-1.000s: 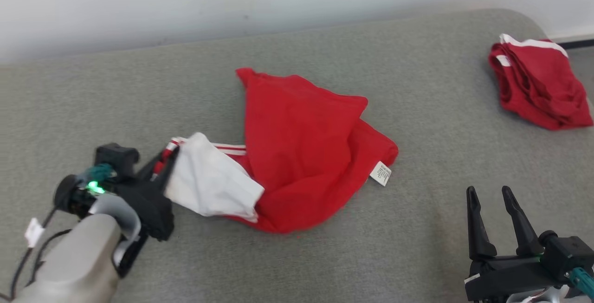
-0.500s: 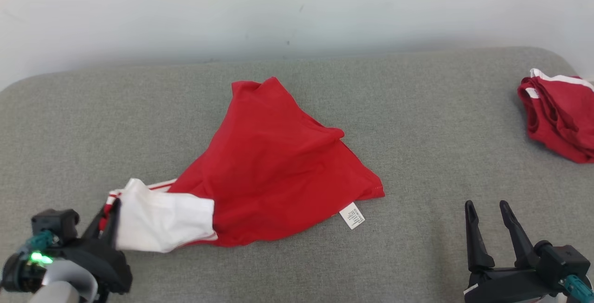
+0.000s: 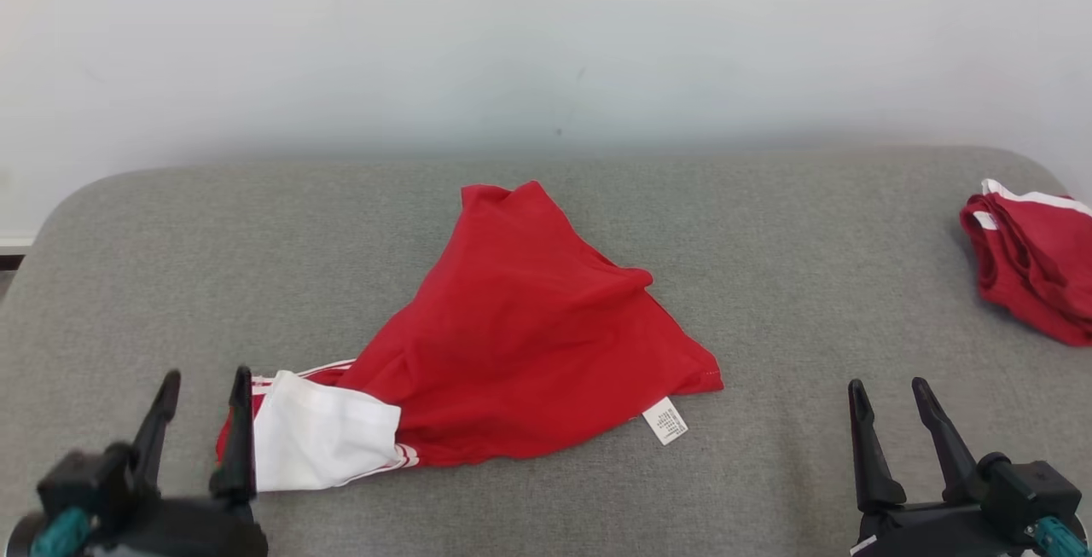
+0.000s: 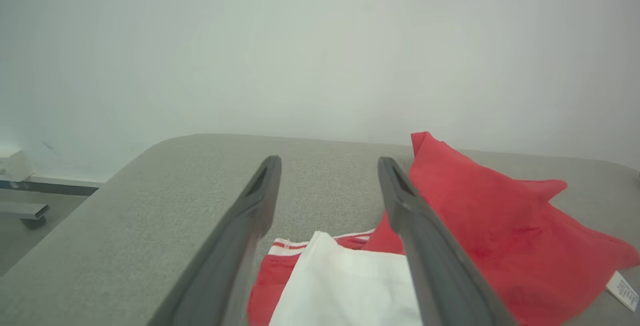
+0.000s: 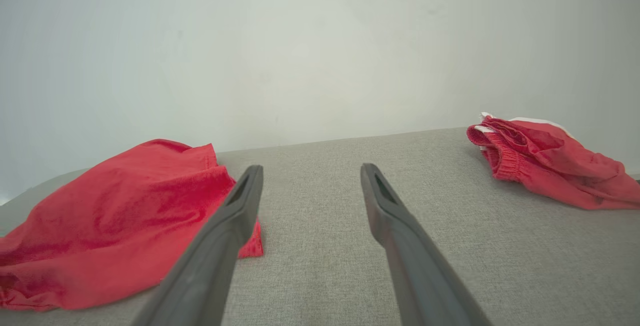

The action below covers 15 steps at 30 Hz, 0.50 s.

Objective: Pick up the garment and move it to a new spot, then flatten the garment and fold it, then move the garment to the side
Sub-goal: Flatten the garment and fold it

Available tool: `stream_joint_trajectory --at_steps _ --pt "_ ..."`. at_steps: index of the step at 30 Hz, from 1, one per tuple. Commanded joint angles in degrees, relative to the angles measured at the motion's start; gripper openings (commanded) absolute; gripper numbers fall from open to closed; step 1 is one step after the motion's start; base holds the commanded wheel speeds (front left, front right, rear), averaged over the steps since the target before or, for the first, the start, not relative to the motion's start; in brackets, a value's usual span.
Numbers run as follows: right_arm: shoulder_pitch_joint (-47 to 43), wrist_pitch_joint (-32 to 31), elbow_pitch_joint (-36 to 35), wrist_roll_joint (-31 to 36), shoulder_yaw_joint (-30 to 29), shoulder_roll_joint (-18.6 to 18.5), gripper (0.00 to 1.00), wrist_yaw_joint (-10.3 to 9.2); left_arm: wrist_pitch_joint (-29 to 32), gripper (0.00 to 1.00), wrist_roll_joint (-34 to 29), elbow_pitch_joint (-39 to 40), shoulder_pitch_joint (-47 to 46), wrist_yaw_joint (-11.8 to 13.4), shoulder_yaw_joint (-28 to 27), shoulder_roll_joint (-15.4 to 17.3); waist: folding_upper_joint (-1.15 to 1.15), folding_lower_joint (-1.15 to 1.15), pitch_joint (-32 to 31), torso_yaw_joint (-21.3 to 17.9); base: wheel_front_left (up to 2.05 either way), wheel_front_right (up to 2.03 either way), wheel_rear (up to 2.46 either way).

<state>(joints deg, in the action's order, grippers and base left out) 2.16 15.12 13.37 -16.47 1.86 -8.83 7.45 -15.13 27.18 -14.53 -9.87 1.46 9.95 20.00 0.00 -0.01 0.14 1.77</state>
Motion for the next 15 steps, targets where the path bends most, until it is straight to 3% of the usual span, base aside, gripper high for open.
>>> stream_joint_trajectory --at_steps 1,6,15 --pt "-1.0 0.0 -0.4 0.0 0.0 0.0 1.0 0.04 0.0 1.0 -2.1 2.3 3.3 -0.3 -1.8 -1.2 0.0 0.01 -0.7 0.9 0.0 0.0 0.0" --pt "-2.7 0.0 -1.4 0.1 -0.3 0.2 1.0 0.04 0.0 1.0 -6.2 7.8 11.1 -0.3 -6.5 -5.1 0.0 0.01 -0.7 1.8 0.0 0.0 0.0" --pt "-4.3 0.0 -2.1 0.9 -0.2 0.9 1.0 0.04 0.0 1.0 -10.7 10.4 15.0 -3.8 -10.8 -8.5 0.0 0.01 -0.4 2.2 0.0 0.0 0.0"
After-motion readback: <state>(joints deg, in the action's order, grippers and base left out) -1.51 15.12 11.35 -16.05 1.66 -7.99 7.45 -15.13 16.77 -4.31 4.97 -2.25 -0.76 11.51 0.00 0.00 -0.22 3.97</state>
